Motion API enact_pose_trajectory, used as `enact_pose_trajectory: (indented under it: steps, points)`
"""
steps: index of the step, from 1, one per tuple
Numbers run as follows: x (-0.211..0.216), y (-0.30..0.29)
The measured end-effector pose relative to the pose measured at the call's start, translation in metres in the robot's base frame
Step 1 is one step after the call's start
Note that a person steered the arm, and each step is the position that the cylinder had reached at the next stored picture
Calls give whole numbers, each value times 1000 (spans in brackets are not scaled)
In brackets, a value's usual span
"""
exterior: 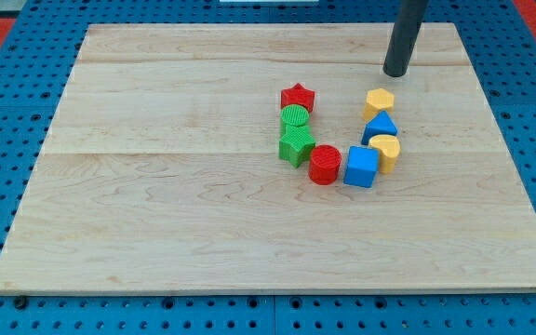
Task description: Adjust the green circle in the vertical line of blocks
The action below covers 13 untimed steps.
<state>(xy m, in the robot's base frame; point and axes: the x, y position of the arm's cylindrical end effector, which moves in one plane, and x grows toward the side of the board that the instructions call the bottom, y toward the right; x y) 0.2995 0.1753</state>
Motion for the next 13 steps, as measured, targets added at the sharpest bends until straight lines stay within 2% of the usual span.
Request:
enact_pose_trajectory:
  steps: [2, 3, 7, 13]
  points:
    - [4, -9]
    - [26, -24]
    - [49, -92]
    - [50, -157]
